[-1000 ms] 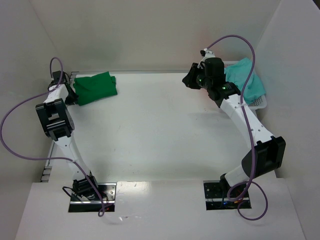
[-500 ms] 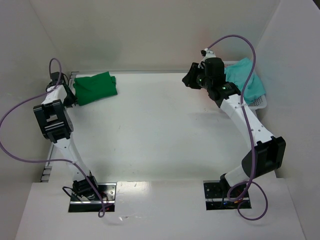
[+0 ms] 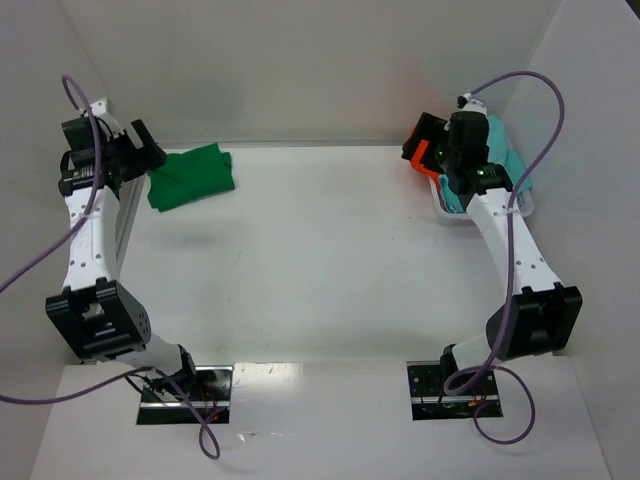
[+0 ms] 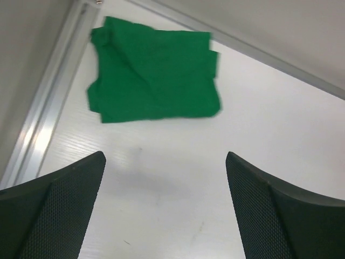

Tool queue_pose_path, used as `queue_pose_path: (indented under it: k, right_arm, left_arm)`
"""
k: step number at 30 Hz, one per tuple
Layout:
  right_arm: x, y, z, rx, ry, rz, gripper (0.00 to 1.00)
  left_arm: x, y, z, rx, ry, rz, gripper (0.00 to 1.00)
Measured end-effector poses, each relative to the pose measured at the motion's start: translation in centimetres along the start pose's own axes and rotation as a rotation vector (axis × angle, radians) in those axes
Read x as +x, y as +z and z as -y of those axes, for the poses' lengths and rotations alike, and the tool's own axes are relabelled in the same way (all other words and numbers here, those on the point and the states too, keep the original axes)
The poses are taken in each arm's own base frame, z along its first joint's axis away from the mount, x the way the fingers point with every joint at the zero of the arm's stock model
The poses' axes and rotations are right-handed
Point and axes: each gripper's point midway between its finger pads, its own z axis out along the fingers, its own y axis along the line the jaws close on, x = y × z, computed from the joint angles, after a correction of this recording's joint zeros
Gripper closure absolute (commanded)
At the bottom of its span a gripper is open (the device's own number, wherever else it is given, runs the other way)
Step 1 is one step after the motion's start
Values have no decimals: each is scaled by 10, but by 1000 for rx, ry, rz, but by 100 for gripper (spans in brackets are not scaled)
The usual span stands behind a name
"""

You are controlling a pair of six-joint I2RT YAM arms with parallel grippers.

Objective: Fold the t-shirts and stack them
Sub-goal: Put the neatly folded tshirt into the corner of the board with the left arm

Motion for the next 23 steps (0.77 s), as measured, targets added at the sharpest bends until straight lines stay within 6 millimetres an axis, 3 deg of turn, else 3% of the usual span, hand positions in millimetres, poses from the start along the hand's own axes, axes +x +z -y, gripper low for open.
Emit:
queue_pose_path:
  k: [3,8,13,18,23]
  right_arm:
    - [-9,0,35,78,29,21,0]
    - [-19,-3,103,223,82,41,0]
    - [-16,3,142,308,116,22,0]
    - [18,21,141,259,128,-84,0]
    - [50,10,142,247,147,-131,0]
  left_arm:
    - [5,-28,34,115,55,27,0]
    - [42,-54,103,324,185,1,0]
    - [81,-84,164,493,323,-12,0]
    - [88,-83,174,535,333,-32,0]
    - [105,-64,175,546,321,-106,0]
